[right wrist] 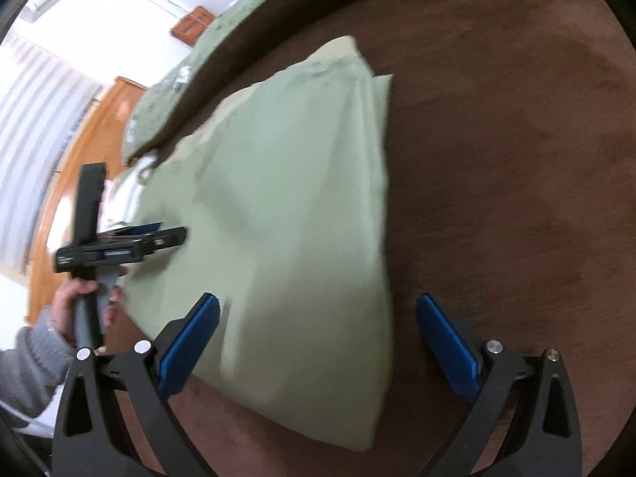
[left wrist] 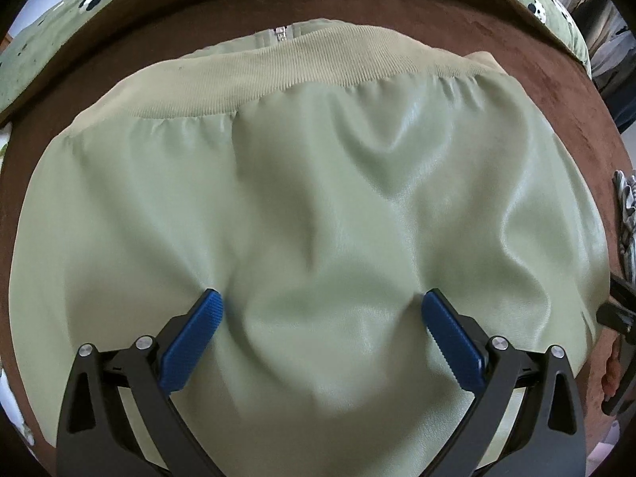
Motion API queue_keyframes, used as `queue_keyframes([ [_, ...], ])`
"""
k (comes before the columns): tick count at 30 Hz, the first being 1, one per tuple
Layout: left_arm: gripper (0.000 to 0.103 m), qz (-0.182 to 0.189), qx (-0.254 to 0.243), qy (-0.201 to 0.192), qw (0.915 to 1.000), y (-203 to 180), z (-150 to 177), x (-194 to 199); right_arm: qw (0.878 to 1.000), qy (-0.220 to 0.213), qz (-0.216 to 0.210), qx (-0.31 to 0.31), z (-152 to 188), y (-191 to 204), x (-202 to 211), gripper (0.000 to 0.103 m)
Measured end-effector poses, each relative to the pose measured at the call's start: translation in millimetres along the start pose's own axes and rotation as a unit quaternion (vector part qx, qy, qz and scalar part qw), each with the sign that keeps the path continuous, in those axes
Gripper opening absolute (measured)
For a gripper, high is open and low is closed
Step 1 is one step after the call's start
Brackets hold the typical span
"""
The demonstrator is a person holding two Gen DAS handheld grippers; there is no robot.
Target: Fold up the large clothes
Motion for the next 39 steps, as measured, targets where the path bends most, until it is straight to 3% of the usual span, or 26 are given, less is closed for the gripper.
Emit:
queue_keyframes([
  [6, 0.098, -0.003, -0.003, -0.011, 0.9999, 1.7, 2.2, 1.2, 0.998, 0.011, -0.064, 0.007, -2.3, 12.5, -11.5, 0.098],
  [9, 0.098, -0.003, -0.005, -0.012, 0.9999, 2.5, 3.6, 2.3, 0.997, 0.031, -0.053, 0.050, -6.0, 27.0, -29.4, 0.098],
  [12, 0.098, -0.002, -0.006, -0.013, 0.9999, 2.2, 4.1, 4.0, 0.995, 0.031, -0.090, 0.025, -17.8, 25.8, -35.4, 0.099],
  [17, 0.098, -0.002, -0.006, -0.015, 0.9999, 2.8, 4.4, 4.6, 0.995, 0.050, -0.072, 0.053, -23.6, 34.1, -49.3, 0.097],
  [18, 0.098, -0.002, -0.006, -0.015, 0.9999, 2.1, 4.3, 4.6, 0.996, 0.048, -0.066, 0.048, -24.6, 31.7, -49.0, 0.090],
  [19, 0.098, -0.002, -0.007, -0.015, 0.9999, 2.3, 4.2, 4.6, 0.997, 0.042, -0.044, 0.041, -25.5, 26.4, -47.6, 0.068],
  [21, 0.098, -0.006, -0.009, -0.014, 0.9999, 1.6, 4.3, 4.3, 0.999, 0.030, -0.041, -0.003, -23.8, 9.7, -42.8, 0.047],
  [22, 0.098, -0.011, -0.013, -0.013, 0.9998, 0.8, 4.0, 3.7, 0.998, 0.030, -0.044, -0.014, -23.1, 5.0, -41.9, 0.041],
  [26, 0.098, -0.018, -0.019, -0.014, 0.9996, -1.0, 2.8, 2.3, 0.999, 0.042, -0.018, 0.000, -24.9, 13.0, -42.6, 0.030],
  [28, 0.098, -0.018, -0.019, -0.015, 0.9995, -0.4, 2.5, 2.4, 0.999, 0.039, -0.021, 0.002, -24.4, 19.1, -40.0, 0.018],
  [34, 0.097, -0.019, -0.023, -0.010, 0.9995, -0.5, 0.5, 7.2, 1.000, 0.019, -0.020, -0.014, -29.8, 29.6, -25.9, 0.011],
  [39, 0.097, -0.058, -0.034, -0.023, 0.9975, 9.9, 6.8, 37.8, 1.000, 0.029, -0.003, 0.001, -47.3, 59.3, -9.4, 0.010],
])
Point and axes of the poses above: each gripper's, at about its wrist camera, not at the fingertips, and x roughly against the way its jaws point, y to its left, z to its underside, the point moved 6 cm from there along -x, roughly the way its jaws point, and after that the axes turned 2 degrees about -y, right-handed, at the moved point
